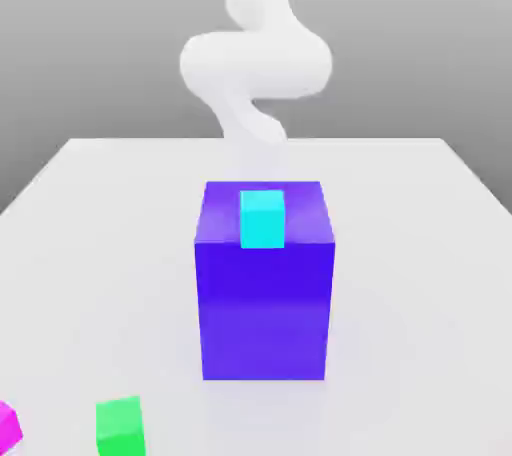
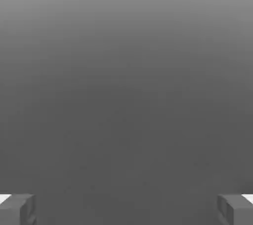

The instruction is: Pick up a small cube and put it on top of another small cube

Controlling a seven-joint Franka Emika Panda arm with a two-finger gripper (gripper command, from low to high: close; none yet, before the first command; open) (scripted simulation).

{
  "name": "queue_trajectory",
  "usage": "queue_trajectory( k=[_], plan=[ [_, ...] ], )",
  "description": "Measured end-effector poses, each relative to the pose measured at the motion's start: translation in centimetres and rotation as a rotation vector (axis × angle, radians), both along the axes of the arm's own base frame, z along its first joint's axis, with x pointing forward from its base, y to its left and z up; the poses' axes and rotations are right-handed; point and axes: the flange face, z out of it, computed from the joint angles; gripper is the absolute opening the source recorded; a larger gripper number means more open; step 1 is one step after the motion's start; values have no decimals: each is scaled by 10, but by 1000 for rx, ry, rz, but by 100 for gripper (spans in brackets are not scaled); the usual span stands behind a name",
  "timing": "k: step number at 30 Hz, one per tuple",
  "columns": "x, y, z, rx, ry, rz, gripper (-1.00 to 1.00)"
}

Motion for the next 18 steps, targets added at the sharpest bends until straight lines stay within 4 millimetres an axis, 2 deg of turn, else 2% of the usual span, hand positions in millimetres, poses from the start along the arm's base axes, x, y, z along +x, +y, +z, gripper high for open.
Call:
queue_trajectory(
  k=[4, 9, 14, 18],
  plan=[
    [48, -34, -48, 44, 98, -44, 0],
    [94, -78, -114, 91, 212, -107, 0],
    [125, -124, -190, 131, 323, -181, 0],
    [137, -166, -254, 158, 410, -252, 0]
  ],
)
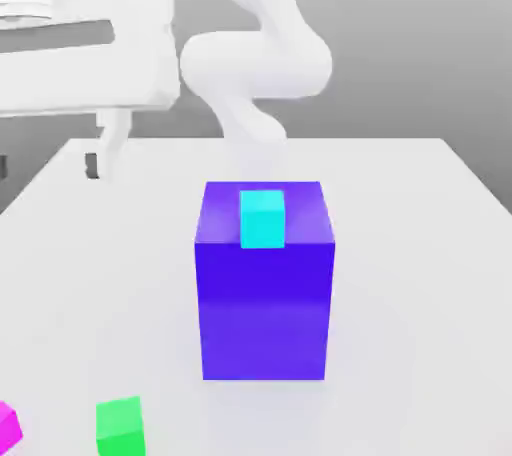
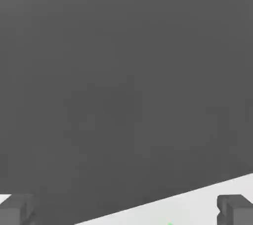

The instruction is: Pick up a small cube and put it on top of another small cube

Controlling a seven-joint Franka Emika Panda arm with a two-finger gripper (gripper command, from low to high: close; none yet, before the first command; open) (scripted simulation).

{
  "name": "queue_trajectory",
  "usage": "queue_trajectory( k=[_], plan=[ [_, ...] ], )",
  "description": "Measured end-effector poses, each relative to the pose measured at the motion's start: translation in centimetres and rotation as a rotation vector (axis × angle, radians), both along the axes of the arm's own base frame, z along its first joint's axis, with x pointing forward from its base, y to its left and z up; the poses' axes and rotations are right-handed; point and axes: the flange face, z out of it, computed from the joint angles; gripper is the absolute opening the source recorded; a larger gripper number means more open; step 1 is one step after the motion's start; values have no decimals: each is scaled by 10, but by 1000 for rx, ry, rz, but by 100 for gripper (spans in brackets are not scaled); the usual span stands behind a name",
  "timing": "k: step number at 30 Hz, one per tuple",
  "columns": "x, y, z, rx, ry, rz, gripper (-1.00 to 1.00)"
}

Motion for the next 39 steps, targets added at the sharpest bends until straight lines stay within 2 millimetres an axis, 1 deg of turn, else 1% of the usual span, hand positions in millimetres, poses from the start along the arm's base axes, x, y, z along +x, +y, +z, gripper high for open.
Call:
queue_trajectory(
  k=[2, 5, 7, 10, 13, 15, 17, 18, 23, 24, 25, 26, 28, 29, 31, 34, 36, 37, 39],
  plan=[
    [1, -23, -33, 9, 45, -39, 0],
    [1, -47, -84, 19, 113, -80, 0],
    [-2, -63, -117, 23, 159, -109, 0],
    [-14, -90, -168, 27, 227, -156, 0],
    [-31, -115, -217, 26, 297, -204, 0],
    [-37, -124, -249, 24, 321, -219, 0],
    [-39, -126, -280, 24, 327, -223, 0],
    [-40, -127, -295, 24, 328, -224, -100],
    [-40, -126, -295, 25, 328, -223, -100],
    [-40, -127, -302, 25, 328, -224, -100],
    [-40, -127, -297, 25, 329, -224, -100],
    [-40, -127, -287, 24, 329, -224, -100],
    [-40, -127, -260, 25, 328, -224, -100],
    [-40, -124, -246, 24, 329, -215, -100],
    [-35, -92, -228, 10, 330, -126, -100],
    [-32, -33, -206, -17, 329, 42, -100],
    [-34, 7, -194, -36, 327, 160, -100],
    [-35, 18, -197, -43, 326, 193, -100],
    [-35, 26, -217, -48, 326, 219, -100]
  ],
)
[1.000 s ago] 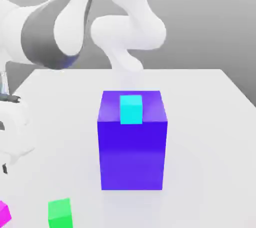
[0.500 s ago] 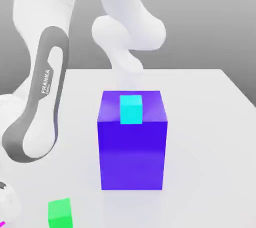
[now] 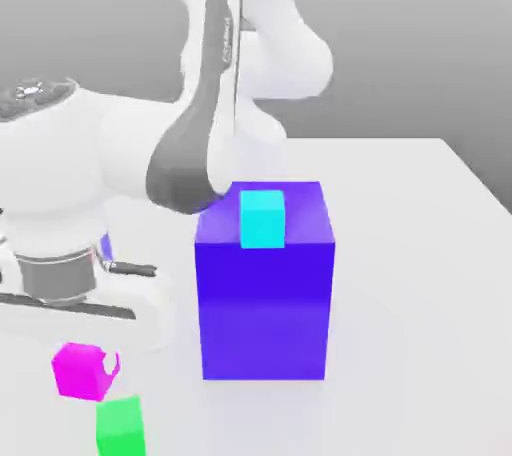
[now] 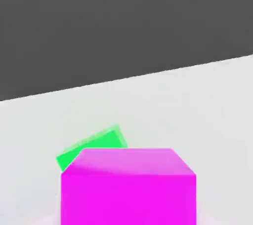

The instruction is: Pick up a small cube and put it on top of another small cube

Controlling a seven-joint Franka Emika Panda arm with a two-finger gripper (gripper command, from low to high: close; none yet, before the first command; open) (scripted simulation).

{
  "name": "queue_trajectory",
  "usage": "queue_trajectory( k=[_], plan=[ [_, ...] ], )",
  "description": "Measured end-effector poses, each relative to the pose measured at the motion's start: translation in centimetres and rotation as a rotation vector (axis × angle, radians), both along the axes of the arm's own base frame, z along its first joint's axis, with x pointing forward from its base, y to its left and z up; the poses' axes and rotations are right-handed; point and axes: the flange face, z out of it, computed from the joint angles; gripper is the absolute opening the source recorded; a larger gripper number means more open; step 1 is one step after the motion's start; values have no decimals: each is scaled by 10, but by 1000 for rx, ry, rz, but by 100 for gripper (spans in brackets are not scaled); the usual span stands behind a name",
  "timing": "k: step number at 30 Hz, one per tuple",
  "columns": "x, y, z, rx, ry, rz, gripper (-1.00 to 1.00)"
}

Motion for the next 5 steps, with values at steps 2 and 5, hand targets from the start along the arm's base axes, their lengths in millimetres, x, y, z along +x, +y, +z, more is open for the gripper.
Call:
queue_trajectory(
  k=[2, 5],
  plan=[
    [-1, 2, -27, 0, 0, 6, 100],
    [-1, 2, -27, 0, 0, 6, 100]
  ],
)
